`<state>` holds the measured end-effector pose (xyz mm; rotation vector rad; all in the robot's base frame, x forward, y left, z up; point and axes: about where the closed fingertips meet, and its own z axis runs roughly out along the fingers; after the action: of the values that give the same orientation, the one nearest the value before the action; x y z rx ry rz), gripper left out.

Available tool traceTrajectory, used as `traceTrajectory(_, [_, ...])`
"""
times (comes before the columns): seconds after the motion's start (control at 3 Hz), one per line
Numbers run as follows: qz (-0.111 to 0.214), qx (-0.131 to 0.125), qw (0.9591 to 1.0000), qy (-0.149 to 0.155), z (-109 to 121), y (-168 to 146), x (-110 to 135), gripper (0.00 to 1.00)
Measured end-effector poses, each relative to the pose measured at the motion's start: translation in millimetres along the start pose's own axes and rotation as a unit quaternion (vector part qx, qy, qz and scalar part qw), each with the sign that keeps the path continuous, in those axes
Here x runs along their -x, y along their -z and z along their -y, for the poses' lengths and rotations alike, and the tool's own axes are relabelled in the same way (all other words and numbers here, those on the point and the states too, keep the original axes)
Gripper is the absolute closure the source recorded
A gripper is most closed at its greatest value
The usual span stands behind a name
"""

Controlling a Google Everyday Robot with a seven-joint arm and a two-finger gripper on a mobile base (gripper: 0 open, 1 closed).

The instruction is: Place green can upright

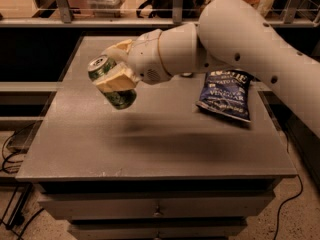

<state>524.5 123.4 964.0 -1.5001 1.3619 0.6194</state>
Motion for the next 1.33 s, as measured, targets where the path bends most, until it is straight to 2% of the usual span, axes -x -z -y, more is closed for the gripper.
traceTrajectory(0.33, [0.040, -0.014, 0.9991, -0.005, 0, 3, -3, 0.81])
traceTrajectory(0.67, [0.077, -0.029, 0.9966, -0.010, -2, 4, -9, 0.58])
traceTrajectory(1.33, [0.131, -0.049, 0.9897, -0.031, -8, 0, -28, 0.12])
